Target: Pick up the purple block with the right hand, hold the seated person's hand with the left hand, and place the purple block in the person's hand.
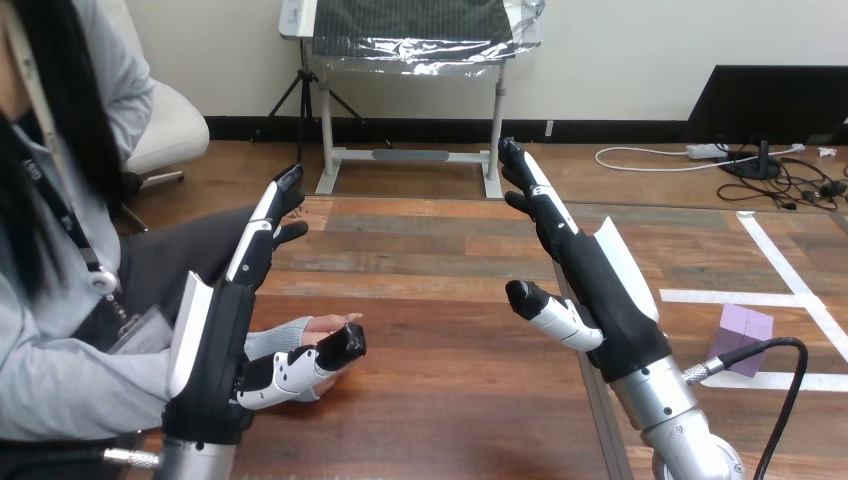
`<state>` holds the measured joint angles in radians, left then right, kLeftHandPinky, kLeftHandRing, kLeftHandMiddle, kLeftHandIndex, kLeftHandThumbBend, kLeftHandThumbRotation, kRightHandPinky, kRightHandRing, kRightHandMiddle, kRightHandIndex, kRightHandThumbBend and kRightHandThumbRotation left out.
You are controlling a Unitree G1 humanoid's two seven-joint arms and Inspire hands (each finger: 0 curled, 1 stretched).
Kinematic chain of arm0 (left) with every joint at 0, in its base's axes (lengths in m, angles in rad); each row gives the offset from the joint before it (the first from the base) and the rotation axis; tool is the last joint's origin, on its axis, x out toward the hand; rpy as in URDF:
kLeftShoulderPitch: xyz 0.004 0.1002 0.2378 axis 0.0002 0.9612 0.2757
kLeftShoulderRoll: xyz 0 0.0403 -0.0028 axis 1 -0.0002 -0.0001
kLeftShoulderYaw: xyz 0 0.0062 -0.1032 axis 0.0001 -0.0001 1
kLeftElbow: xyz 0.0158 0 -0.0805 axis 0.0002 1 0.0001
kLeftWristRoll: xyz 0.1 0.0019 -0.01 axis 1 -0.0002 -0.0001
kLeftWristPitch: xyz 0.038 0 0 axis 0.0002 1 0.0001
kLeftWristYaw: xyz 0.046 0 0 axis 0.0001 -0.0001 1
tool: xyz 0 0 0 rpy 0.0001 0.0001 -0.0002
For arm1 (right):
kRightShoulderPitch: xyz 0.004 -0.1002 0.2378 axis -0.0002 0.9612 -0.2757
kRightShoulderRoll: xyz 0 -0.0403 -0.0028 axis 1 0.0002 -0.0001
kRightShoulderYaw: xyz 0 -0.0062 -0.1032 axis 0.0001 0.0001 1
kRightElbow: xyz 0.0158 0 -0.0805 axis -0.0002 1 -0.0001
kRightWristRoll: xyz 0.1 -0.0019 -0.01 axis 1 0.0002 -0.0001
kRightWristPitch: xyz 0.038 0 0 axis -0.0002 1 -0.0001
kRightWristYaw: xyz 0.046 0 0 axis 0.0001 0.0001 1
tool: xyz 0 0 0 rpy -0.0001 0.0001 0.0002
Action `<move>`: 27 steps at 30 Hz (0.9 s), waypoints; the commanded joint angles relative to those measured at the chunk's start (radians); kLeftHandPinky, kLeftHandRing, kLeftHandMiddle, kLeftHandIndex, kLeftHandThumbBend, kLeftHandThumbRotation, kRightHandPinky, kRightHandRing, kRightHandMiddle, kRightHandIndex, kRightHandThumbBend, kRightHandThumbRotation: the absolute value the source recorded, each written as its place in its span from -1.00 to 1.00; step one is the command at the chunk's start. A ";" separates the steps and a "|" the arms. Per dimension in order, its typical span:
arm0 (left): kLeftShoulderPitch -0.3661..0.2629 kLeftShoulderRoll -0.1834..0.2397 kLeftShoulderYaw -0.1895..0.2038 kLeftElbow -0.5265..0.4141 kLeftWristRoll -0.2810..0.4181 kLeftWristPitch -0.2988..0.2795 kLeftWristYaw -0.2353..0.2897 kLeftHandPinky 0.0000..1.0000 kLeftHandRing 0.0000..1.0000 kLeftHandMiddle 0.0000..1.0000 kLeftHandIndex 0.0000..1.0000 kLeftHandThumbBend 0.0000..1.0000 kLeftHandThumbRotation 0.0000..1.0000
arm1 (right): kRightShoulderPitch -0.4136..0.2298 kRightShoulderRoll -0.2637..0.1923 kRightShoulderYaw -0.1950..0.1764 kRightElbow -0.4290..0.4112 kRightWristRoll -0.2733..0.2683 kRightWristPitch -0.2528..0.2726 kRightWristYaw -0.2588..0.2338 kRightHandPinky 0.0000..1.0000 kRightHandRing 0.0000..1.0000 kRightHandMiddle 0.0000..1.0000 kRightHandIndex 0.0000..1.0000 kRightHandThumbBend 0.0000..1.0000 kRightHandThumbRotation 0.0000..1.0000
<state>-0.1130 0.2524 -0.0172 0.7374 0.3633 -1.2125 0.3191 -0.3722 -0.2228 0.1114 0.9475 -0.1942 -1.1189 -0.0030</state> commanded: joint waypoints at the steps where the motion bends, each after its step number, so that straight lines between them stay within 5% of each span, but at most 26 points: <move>1: -0.025 -0.008 0.014 -0.047 -0.010 0.001 -0.007 0.65 0.84 0.90 0.88 1.00 0.54 | -0.029 0.006 -0.023 -0.017 0.016 -0.007 -0.002 0.90 1.00 1.00 1.00 1.00 0.92; 27: -0.022 -0.007 0.010 -0.052 -0.092 0.005 -0.085 0.68 0.87 0.91 0.89 1.00 0.49 | -0.034 0.005 -0.021 -0.024 0.005 0.003 -0.011 0.89 1.00 1.00 1.00 1.00 0.94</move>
<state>-0.1058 0.2516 -0.0170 0.7330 0.3037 -1.2080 0.2500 -0.3720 -0.2231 0.1113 0.9475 -0.1964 -1.1185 -0.0053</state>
